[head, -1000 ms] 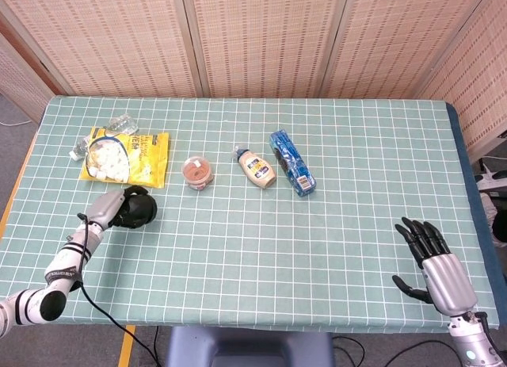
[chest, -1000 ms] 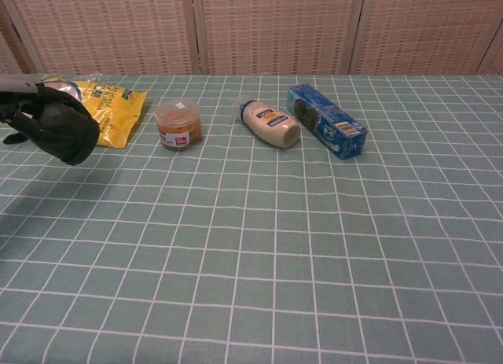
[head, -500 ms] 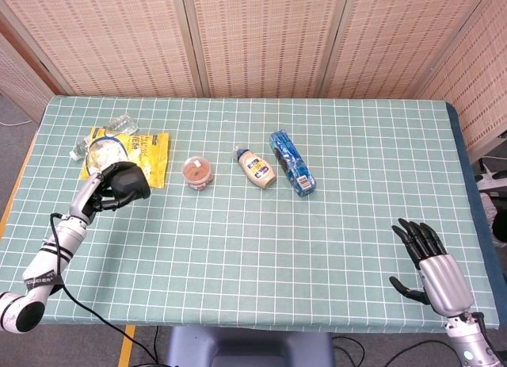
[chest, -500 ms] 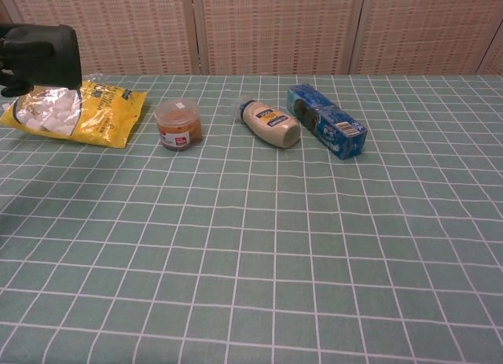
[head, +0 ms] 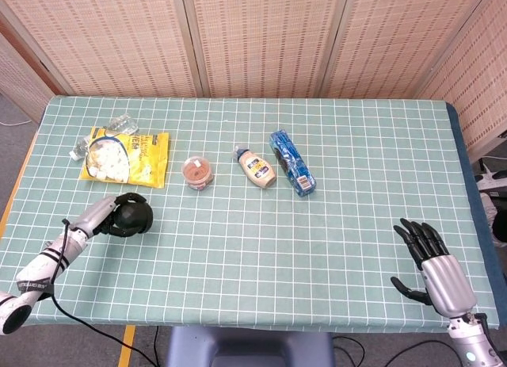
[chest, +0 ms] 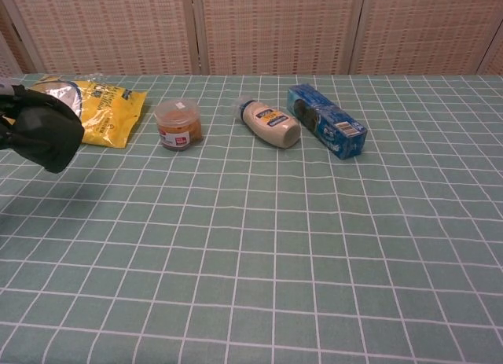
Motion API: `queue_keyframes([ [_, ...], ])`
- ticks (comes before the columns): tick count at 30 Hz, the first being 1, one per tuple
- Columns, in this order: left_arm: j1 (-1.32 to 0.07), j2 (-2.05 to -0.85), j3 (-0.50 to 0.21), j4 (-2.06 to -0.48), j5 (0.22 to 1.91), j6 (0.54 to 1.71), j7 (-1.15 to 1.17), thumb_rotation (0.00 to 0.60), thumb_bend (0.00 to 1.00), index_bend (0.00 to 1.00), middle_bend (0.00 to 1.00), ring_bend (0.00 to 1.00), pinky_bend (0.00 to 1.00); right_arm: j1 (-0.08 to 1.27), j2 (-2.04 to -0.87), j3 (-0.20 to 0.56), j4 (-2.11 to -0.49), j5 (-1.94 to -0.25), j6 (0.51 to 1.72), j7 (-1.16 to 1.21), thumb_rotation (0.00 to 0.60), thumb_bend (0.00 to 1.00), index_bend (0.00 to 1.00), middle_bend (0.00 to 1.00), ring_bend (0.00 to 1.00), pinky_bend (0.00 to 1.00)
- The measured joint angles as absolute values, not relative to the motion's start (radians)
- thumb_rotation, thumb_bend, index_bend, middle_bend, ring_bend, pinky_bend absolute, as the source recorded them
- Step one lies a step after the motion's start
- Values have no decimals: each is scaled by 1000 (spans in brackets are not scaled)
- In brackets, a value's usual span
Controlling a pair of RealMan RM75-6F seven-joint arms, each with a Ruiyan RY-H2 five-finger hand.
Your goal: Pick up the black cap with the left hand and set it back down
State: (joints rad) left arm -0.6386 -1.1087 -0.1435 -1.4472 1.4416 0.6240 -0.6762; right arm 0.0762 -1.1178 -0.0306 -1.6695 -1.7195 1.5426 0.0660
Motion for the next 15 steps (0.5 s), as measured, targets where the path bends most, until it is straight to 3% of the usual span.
queue_keyframes([
  [8,-661,-1143,-93,-1421,1323,629,2,600,561,744,829,739,815,78,-1110,-30,-1669,-1718,1541,79,600,157,0,0,0,0],
  [15,-705,-1180,-18,-1474,960,765,683,600,505,714,807,717,797,78,-1105,-32,-1669,-1723,1543,87,600,156,0,0,0,0],
])
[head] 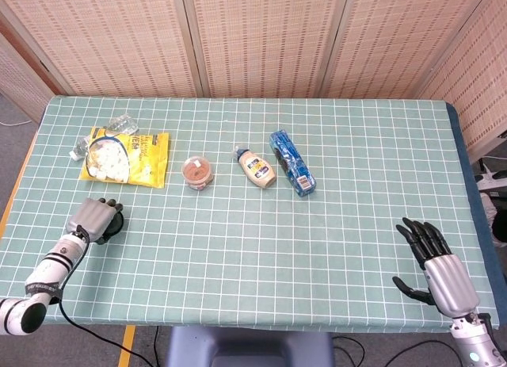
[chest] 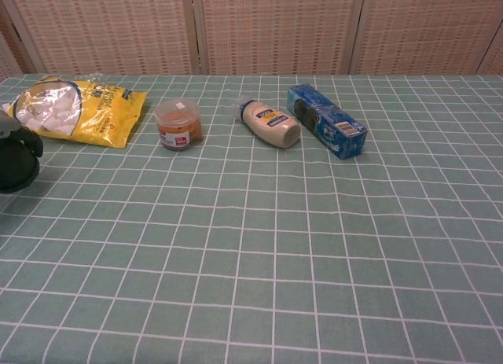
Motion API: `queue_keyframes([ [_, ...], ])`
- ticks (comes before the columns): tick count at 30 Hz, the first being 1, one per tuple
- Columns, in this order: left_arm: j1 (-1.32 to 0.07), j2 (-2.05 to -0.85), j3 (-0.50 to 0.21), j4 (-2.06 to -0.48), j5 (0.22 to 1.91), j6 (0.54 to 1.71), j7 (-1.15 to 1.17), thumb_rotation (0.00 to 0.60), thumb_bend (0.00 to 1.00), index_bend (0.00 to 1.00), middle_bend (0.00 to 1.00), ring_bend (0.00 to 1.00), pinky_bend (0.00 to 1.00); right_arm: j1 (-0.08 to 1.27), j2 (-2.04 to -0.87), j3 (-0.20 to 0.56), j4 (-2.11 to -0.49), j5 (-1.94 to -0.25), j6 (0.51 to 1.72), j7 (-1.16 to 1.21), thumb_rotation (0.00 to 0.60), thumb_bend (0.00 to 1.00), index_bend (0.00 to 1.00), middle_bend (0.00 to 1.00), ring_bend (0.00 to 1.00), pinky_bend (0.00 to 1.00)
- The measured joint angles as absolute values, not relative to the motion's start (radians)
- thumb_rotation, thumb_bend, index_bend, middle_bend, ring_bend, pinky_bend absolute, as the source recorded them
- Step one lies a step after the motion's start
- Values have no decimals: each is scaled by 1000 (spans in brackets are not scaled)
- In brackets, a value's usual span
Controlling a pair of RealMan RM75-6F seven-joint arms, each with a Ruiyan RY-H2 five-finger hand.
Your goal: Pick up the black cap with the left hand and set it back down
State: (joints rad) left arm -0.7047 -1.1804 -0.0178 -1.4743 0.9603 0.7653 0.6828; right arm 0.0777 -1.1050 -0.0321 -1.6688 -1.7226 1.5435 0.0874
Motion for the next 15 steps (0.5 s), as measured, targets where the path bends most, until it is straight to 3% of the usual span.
queue_keyframes([
  [4,-740,-1217,24,-1539,714,972,1044,600,496,711,806,717,796,78,-1103,-34,-1671,-1725,1544,86,600,156,0,0,0,0],
  [9,-772,-1261,68,-1621,547,1209,1265,600,455,713,810,719,800,76,-1102,-36,-1669,-1729,1546,85,600,155,0,0,0,0],
  [15,-777,-1276,74,-1666,548,1244,1244,600,432,718,814,722,797,76,-1105,-37,-1668,-1731,1546,80,600,156,0,0,0,0],
])
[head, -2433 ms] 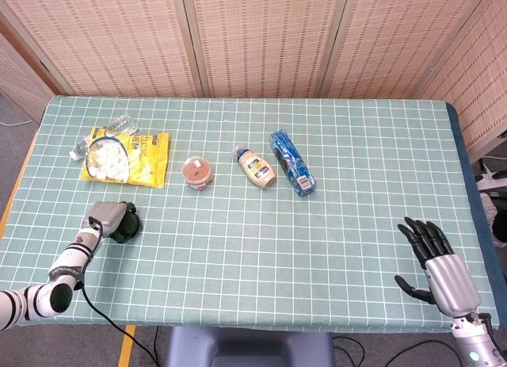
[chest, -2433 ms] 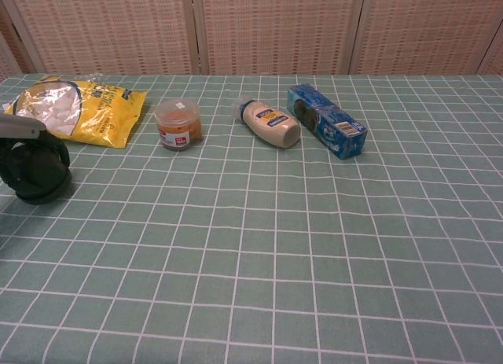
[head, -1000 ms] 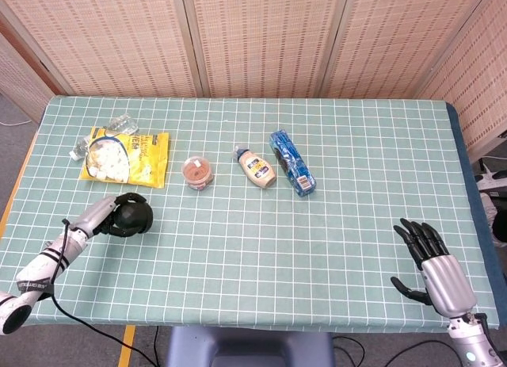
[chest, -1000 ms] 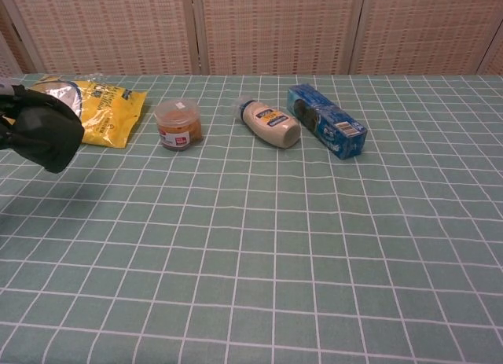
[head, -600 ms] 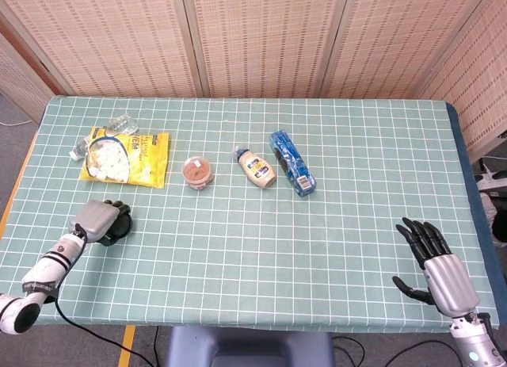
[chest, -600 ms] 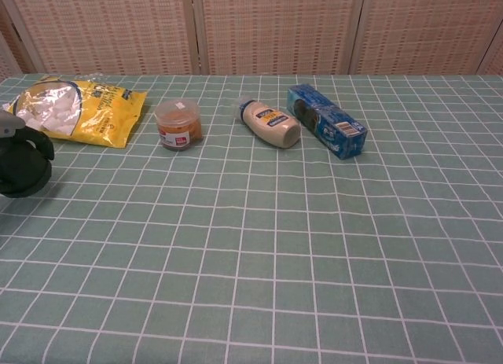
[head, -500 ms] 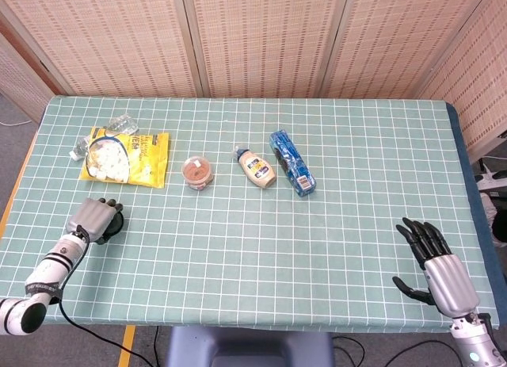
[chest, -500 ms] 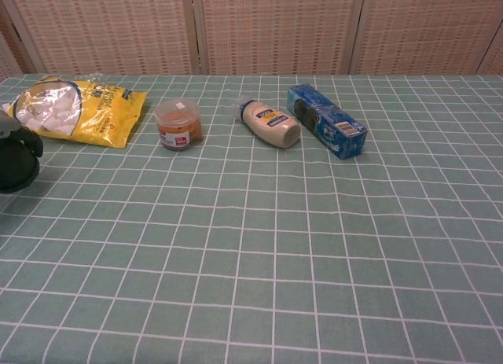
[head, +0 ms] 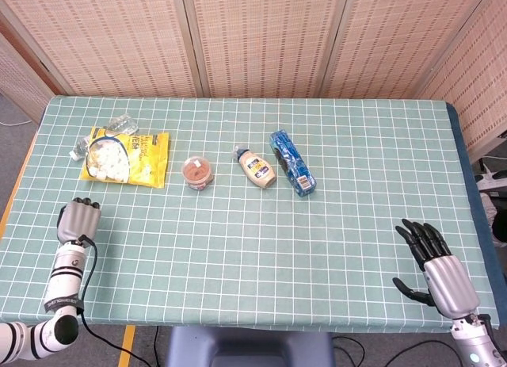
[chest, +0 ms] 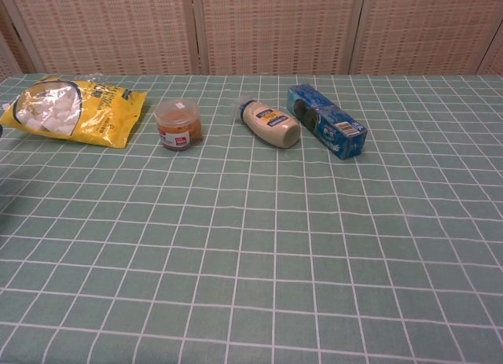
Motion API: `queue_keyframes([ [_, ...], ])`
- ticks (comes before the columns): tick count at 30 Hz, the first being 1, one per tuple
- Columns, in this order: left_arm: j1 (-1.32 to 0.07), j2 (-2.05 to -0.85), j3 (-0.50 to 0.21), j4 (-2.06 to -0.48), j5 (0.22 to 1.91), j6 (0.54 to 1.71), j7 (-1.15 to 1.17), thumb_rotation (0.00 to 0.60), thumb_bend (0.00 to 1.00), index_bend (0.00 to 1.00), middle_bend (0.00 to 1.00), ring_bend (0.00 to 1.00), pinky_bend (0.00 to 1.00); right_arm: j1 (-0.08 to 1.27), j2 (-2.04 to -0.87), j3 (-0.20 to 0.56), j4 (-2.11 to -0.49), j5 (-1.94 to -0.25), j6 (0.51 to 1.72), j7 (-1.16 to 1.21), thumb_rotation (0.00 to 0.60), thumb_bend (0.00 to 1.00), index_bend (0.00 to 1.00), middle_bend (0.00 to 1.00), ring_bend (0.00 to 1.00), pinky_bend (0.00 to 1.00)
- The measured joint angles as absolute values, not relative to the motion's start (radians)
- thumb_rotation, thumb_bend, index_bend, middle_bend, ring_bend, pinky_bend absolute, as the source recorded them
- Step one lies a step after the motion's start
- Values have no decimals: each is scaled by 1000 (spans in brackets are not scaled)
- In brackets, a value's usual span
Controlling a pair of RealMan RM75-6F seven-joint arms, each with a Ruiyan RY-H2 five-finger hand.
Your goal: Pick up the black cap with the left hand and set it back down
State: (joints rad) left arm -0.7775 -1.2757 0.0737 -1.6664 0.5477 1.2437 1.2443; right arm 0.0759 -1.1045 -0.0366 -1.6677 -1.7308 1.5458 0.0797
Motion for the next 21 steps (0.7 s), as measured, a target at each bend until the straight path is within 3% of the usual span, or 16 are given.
queue_keyframes([
  [12,-734,-1232,-3,-1661,714,1065,795,600,428,733,836,733,799,77,-1106,-34,-1669,-1724,1542,73,600,155,0,0,0,0],
  [21,-666,-1168,-120,-1635,944,830,20,600,433,729,823,727,792,77,-1108,-35,-1670,-1724,1541,75,600,155,0,0,0,0],
])
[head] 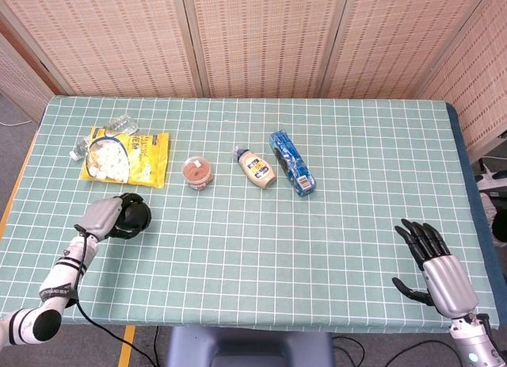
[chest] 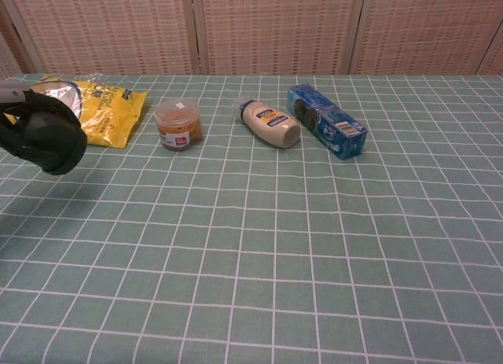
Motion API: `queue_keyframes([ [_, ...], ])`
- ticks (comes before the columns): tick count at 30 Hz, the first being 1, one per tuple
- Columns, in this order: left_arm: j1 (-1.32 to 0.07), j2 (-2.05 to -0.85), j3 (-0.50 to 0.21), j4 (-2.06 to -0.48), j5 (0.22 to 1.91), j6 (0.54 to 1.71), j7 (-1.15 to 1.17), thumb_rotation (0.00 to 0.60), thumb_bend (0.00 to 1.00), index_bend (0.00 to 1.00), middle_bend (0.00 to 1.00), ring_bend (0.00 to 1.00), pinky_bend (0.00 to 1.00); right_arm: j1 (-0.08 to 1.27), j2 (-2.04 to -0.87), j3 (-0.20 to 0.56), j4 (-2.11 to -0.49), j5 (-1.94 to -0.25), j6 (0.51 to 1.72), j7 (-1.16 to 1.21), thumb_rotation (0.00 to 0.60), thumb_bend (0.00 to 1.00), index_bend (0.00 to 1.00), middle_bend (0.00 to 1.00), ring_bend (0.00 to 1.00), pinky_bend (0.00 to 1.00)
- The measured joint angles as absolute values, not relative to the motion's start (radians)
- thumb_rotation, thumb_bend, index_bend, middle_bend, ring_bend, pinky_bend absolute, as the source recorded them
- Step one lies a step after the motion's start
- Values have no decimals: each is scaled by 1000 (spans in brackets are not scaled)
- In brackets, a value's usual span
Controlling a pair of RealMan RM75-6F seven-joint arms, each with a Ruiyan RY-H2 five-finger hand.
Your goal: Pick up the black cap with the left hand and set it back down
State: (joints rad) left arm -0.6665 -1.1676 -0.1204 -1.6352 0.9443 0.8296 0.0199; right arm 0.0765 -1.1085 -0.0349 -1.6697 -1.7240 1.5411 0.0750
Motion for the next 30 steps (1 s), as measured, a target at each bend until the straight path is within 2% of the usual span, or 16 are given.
queue_keyframes([
  [4,-632,-1137,-163,-1615,1095,724,-287,600,429,734,807,706,720,77,-1112,-37,-1668,-1726,1538,71,600,156,0,0,0,0],
  [9,-606,-1122,-176,-1578,1247,665,-411,600,431,734,805,705,692,79,-1119,-39,-1667,-1727,1530,60,600,155,0,0,0,0],
  [19,-623,-1160,-106,-1496,1225,608,-207,600,435,698,740,624,613,77,-1116,-38,-1668,-1726,1538,65,600,155,0,0,0,0],
  [23,-628,-1192,-88,-1480,1187,637,-104,600,429,671,677,542,594,79,-1117,-39,-1666,-1727,1532,63,600,155,0,0,0,0],
  [30,-633,-1251,-65,-1464,1091,718,100,600,423,686,674,537,591,81,-1118,-37,-1666,-1721,1527,63,600,155,0,0,0,0],
])
